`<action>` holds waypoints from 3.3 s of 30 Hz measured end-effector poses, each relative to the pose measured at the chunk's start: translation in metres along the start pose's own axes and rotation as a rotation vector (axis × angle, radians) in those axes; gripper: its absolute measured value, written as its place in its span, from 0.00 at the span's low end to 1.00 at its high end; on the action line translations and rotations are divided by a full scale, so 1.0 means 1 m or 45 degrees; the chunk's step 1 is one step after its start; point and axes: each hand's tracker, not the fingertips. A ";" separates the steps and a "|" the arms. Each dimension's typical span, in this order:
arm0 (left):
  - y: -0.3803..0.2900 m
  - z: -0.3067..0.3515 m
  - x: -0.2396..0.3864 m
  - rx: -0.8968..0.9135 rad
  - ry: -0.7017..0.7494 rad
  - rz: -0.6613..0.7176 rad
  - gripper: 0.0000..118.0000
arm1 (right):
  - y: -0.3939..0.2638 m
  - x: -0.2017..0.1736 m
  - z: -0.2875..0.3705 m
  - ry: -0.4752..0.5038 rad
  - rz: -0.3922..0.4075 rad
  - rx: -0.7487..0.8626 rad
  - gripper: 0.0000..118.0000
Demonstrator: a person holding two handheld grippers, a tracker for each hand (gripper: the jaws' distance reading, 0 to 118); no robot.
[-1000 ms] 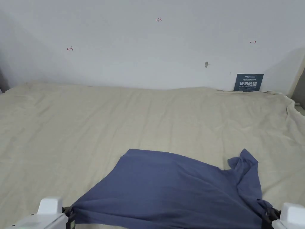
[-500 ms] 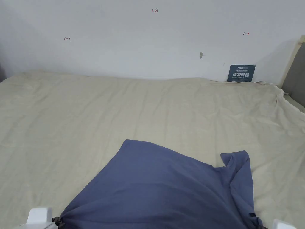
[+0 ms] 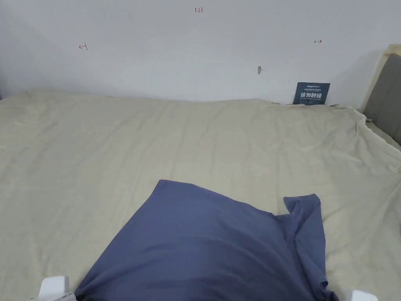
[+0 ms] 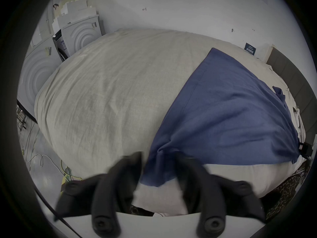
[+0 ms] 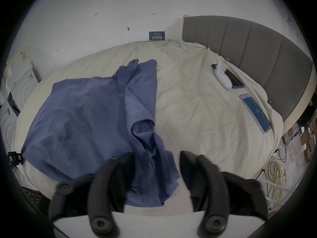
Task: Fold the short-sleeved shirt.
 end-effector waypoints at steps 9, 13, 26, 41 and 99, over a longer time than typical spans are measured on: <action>0.046 0.095 0.016 0.430 -0.173 0.054 0.83 | 0.061 0.008 0.095 0.072 -0.004 0.423 0.58; 0.066 0.135 0.035 0.648 -0.166 -0.005 0.81 | 0.078 0.011 0.123 0.103 0.025 0.612 0.57; 0.072 0.179 0.074 0.930 -0.365 -0.077 0.00 | 0.078 -0.006 0.162 0.054 0.144 0.941 0.00; 0.139 0.131 0.097 0.717 -0.418 -0.202 0.00 | 0.095 -0.014 0.141 0.079 0.139 0.907 0.00; 0.286 -0.066 0.199 0.069 -0.442 -0.449 0.03 | 0.133 -0.017 -0.125 0.081 0.109 -0.060 0.73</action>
